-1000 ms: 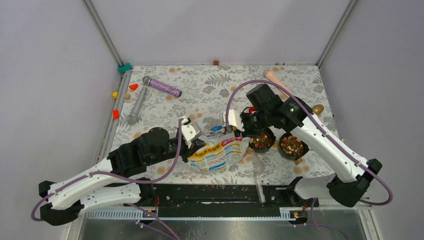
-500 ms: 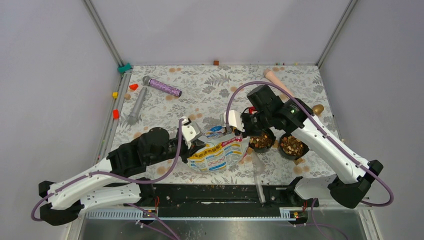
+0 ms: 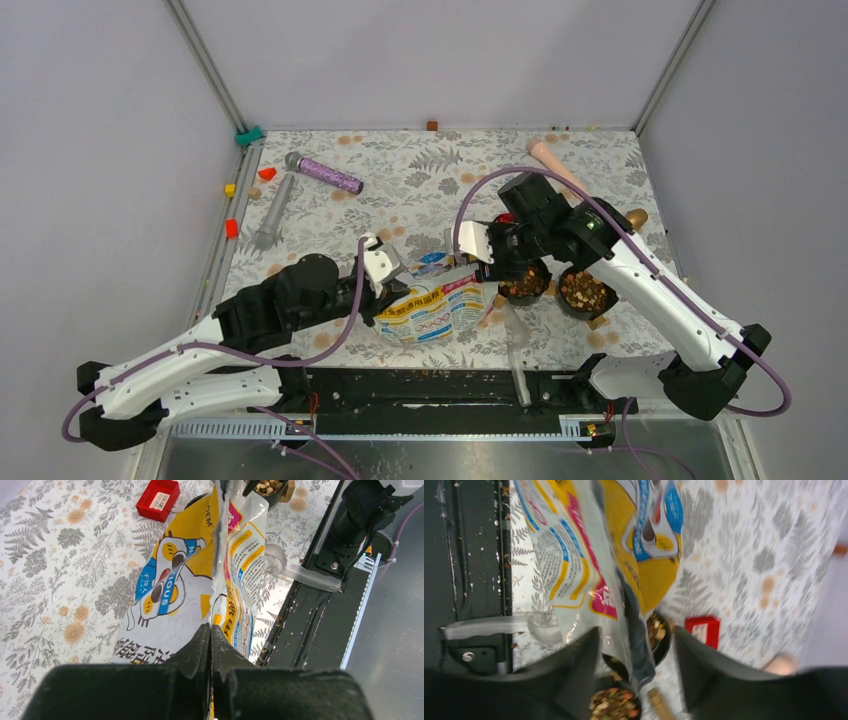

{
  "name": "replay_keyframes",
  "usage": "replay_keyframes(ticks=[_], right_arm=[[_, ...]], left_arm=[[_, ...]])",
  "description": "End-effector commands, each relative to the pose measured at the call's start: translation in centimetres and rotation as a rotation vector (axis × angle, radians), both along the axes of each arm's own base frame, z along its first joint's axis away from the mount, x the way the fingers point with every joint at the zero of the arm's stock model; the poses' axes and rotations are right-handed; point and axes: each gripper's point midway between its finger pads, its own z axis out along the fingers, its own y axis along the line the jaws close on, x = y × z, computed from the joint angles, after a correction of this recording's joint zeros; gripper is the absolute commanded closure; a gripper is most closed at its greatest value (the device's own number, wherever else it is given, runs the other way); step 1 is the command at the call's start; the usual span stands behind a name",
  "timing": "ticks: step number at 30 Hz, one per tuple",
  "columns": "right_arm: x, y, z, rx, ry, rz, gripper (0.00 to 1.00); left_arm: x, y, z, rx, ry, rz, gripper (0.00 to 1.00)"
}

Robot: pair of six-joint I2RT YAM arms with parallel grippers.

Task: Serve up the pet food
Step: Close the pet food bag at the center of the board.

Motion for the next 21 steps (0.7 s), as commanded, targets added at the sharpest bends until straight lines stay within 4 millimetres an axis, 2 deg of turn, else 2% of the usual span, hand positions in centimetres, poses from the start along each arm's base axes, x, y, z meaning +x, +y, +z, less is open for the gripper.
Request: replay_keyframes(ticks=[1, 3, 4, 7, 9, 12, 15, 17, 19, 21], right_arm=[[1.3, -3.9, -1.5, -0.152, -0.058, -0.118, 0.23], [1.4, -3.7, -1.1, -0.123, -0.08, -0.119, 0.03], [1.4, -3.6, -0.8, -0.102, -0.086, -0.123, 0.01], [0.7, -3.3, 0.5, -0.035, -0.11, -0.105, 0.0], [0.3, -3.1, 1.7, 0.018, -0.133, -0.098, 0.01], [0.2, -3.0, 4.4, 0.133, -0.201, -0.133, 0.01], [-0.2, -3.2, 7.4, 0.262, -0.263, -0.181, 0.01], [0.1, -3.6, 9.5, 0.365, -0.302, -0.261, 0.0], [1.5, -4.1, 12.9, 0.53, -0.374, -0.408, 0.01], [2.9, -5.7, 15.6, 0.675, -0.432, -0.585, 0.01]], left_arm=[[0.3, 0.2, 4.5, -0.102, -0.033, 0.027, 0.93], [-0.8, -0.5, 4.6, -0.101, -0.002, -0.04, 0.63], [-1.3, -0.8, 4.7, -0.106, 0.011, -0.067, 0.45], [-1.8, -1.1, 5.7, -0.131, 0.025, -0.094, 0.04], [-1.6, -0.9, 6.6, -0.149, 0.01, -0.076, 0.01], [-0.8, -0.2, 8.4, -0.192, -0.016, -0.02, 0.01], [1.4, 1.4, 10.6, -0.269, -0.027, 0.158, 0.01], [3.3, 3.2, 11.6, -0.316, -0.016, 0.33, 0.01], [5.4, 5.6, 11.9, -0.338, -0.004, 0.537, 0.01], [7.5, 9.0, 11.7, -0.349, 0.02, 0.811, 0.01]])
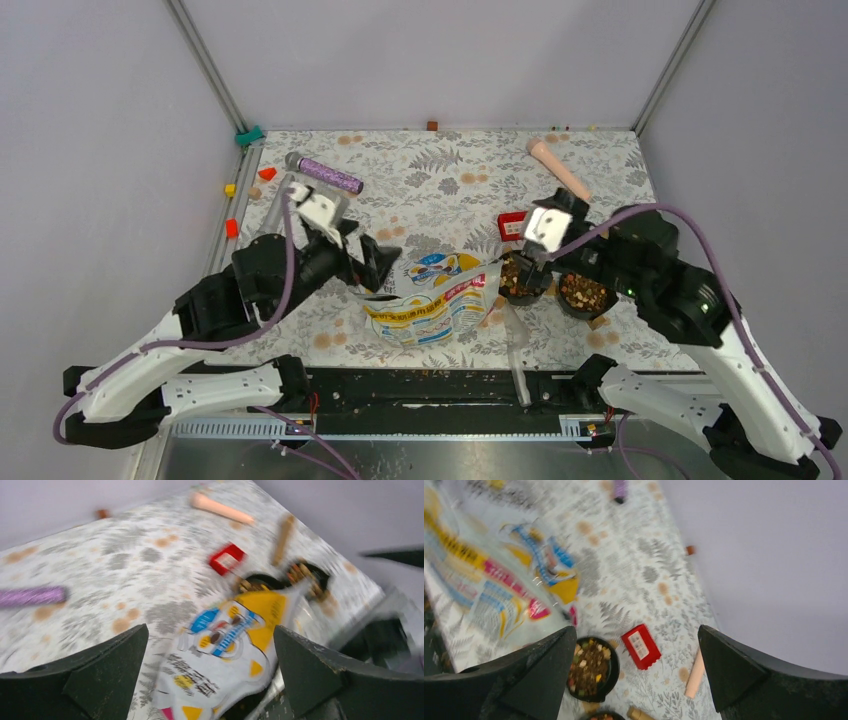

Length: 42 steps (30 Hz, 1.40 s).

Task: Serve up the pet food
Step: Reset both arms

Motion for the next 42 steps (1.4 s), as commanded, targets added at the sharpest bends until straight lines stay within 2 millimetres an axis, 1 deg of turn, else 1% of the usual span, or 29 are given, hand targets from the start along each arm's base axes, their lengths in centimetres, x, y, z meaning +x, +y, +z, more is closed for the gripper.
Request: replay_keyframes(ticks=[1, 2, 3, 4, 5, 7, 9, 10, 11, 12, 14, 16, 17, 18, 20, 22, 23, 24, 25, 28, 30, 32, 35, 42], right_arm=[[3.9, -2.3, 7.6, 0.43, -0.128, -0.373, 0.0], [4.6, -3.5, 8.5, 0.515, -0.125, -0.473, 0.0], [5.2, -4.9, 9.2, 0.584, -0.132, -0.579, 0.01], [5.8, -6.6, 9.7, 0.64, -0.141, -0.695, 0.0], [6.2, -8.1, 9.6, 0.684, -0.138, -0.794, 0.0], [6.6, -10.7, 8.8, 0.742, -0.129, -0.965, 0.01], [6.7, -12.6, 6.8, 0.761, -0.1, -1.089, 0.0], [6.8, -13.4, 5.5, 0.76, -0.082, -1.14, 0.0], [6.9, -14.2, 4.2, 0.774, -0.059, -1.192, 0.01], [6.9, -15.2, 2.7, 0.781, -0.035, -1.26, 0.0], [6.6, -17.2, -0.8, 0.79, 0.033, -1.405, 0.01], [6.4, -19.3, -4.7, 0.815, 0.107, -1.546, 0.01], [6.5, -19.9, -6.6, 0.83, 0.15, -1.594, 0.01], [6.6, -20.7, -8.5, 0.833, 0.192, -1.647, 0.01], [6.5, -22.2, -11.9, 0.825, 0.252, -1.754, 0.0], [5.7, -24.1, -14.6, 0.795, 0.255, -1.868, 0.01], [5.4, -24.6, -15.4, 0.772, 0.239, -1.895, 0.01], [5.3, -24.8, -15.8, 0.766, 0.228, -1.903, 0.01], [5.4, -24.6, -16.2, 0.778, 0.232, -1.887, 0.01], [6.6, -22.9, -16.2, 0.88, 0.267, -1.772, 0.0], [6.9, -22.2, -16.4, 0.908, 0.281, -1.722, 0.01], [6.8, -22.4, -16.4, 0.919, 0.267, -1.721, 0.01], [6.7, -22.4, -15.9, 0.922, 0.255, -1.716, 0.0], [6.2, -23.0, -15.5, 0.95, 0.221, -1.743, 0.01]], left_arm=[[5.4, 8.1, 2.8, -0.137, 0.054, 0.637, 0.01], [5.9, 10.1, 2.2, -0.091, 0.061, 0.76, 0.01], [6.4, 11.3, 2.2, -0.097, 0.071, 0.836, 0.01], [6.6, 12.6, 1.8, -0.089, 0.087, 0.9, 0.01], [6.8, 13.5, 1.2, -0.081, 0.107, 0.94, 0.01], [7.2, 15.1, -0.7, -0.081, 0.172, 0.997, 0.02], [7.7, 17.1, -3.0, -0.078, 0.246, 1.071, 0.01], [7.8, 18.5, -4.2, -0.076, 0.28, 1.125, 0.01], [8.0, 20.7, -6.2, -0.061, 0.324, 1.217, 0.01], [8.2, 22.2, -7.8, -0.052, 0.368, 1.272, 0.01], [8.3, 23.6, -10.8, -0.058, 0.464, 1.331, 0.01], [8.9, 24.0, -13.3, -0.068, 0.536, 1.344, 0.01], [9.3, 24.4, -14.4, -0.073, 0.573, 1.348, 0.01], [9.5, 24.4, -15.3, -0.092, 0.644, 1.325, 0.01], [9.8, 24.5, -16.1, -0.115, 0.713, 1.312, 0.01], [10.2, 24.0, -16.6, -0.139, 0.743, 1.27, 0.01], [10.3, 23.9, -16.7, -0.151, 0.746, 1.257, 0.01], [10.3, 23.8, -16.9, -0.16, 0.748, 1.255, 0.01], [10.2, 24.0, -16.8, -0.168, 0.742, 1.26, 0.01], [9.9, 24.5, -16.5, -0.186, 0.707, 1.281, 0.01], [9.6, 24.8, -16.1, -0.191, 0.677, 1.296, 0.01], [9.5, 25.0, -15.7, -0.202, 0.646, 1.297, 0.01], [9.6, 24.6, -15.2, -0.227, 0.615, 1.269, 0.01], [9.6, 24.5, -15.3, -0.219, 0.619, 1.259, 0.01]])
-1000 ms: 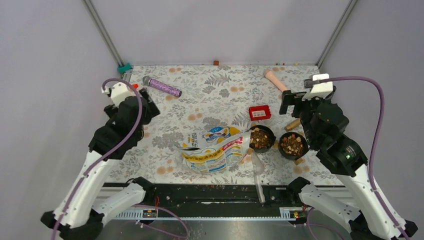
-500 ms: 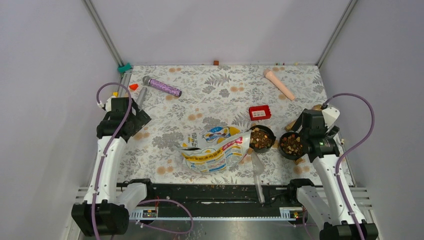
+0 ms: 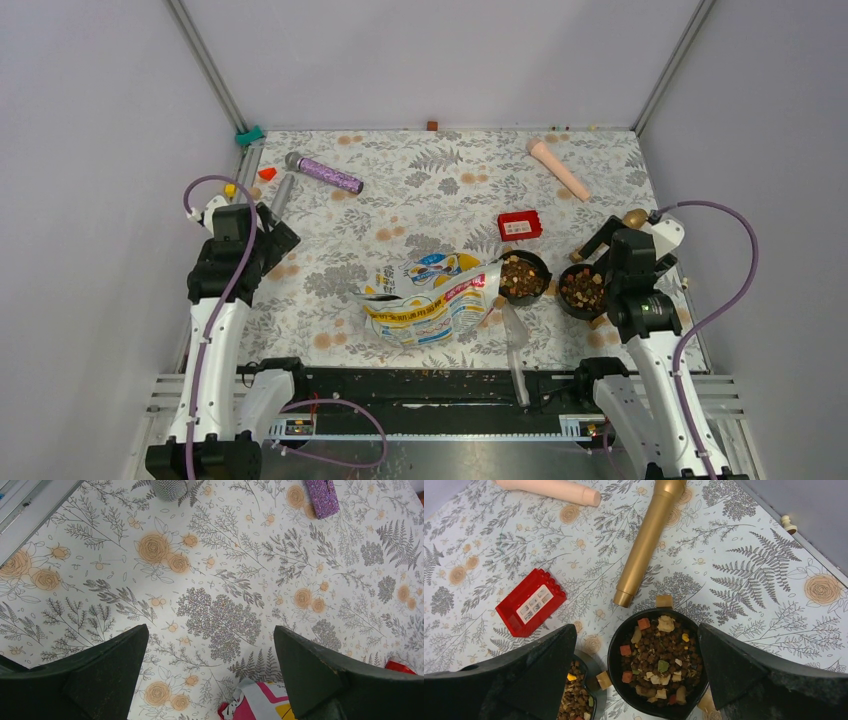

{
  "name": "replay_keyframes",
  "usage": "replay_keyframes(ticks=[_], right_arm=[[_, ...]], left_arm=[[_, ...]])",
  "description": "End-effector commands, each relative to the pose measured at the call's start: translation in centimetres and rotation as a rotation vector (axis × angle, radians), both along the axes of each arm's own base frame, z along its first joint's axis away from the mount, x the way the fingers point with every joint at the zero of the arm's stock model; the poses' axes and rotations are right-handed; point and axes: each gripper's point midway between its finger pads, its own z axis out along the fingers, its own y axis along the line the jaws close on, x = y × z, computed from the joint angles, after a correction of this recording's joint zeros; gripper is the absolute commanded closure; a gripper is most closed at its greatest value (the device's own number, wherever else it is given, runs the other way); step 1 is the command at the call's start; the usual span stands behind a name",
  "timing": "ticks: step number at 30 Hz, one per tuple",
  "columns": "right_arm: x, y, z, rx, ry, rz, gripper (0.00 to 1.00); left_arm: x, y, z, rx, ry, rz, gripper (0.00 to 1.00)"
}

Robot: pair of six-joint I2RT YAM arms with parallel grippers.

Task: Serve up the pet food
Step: Reset both arms

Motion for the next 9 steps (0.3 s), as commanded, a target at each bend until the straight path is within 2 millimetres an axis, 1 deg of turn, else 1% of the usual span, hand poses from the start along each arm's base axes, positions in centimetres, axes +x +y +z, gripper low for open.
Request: replay_keyframes(ticks=[1, 6, 9], right_arm=[[0.31, -0.48, 1.48, 0.014, -0.073, -0.044, 0.01], [0.09, -0.58, 1.57, 0.011, -0.085, -0.047, 0.0], [0.12, -0.39, 2.03, 0.014, -0.109, -0.033, 0.0]], left_arm=[[0.88, -0.26, 0.59, -0.004, -0.043, -0.027, 0.01], [1.05, -0.64, 0.72, -0.014, -0.054, -0.05, 0.01], [1.01, -0.61, 0.85, -0.011, -0.061, -0.049, 0.01]])
